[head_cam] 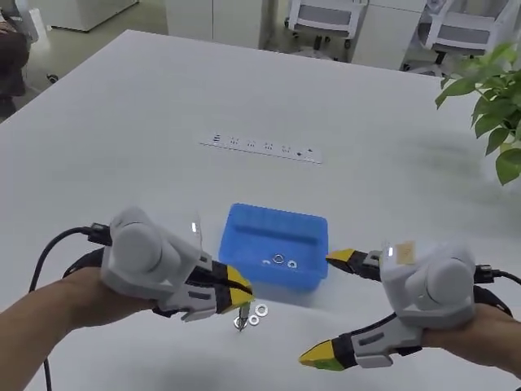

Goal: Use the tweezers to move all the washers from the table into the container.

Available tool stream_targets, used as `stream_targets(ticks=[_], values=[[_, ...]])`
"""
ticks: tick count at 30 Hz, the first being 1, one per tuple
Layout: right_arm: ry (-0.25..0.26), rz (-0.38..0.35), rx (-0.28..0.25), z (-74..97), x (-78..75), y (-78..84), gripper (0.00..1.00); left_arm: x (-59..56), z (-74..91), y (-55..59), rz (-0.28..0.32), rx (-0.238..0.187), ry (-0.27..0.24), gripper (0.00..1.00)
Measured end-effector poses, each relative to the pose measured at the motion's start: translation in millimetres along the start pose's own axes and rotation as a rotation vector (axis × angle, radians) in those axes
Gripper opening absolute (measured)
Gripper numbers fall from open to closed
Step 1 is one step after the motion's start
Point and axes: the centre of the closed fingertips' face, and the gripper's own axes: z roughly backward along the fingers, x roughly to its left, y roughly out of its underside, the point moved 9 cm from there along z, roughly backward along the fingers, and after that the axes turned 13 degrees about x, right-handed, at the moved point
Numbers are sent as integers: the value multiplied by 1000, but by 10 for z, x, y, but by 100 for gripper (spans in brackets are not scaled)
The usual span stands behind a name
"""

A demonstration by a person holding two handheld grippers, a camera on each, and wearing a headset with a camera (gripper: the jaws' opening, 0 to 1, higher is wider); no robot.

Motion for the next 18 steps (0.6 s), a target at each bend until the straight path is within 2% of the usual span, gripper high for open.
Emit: stream_targets(ticks=[9, 18], values=[[-32, 73, -28, -65, 5, -92, 71, 11, -2, -21, -62, 31, 18, 6], [-67, 136, -36, -195, 13, -215, 54, 38, -14, -40, -87, 43, 36, 6]])
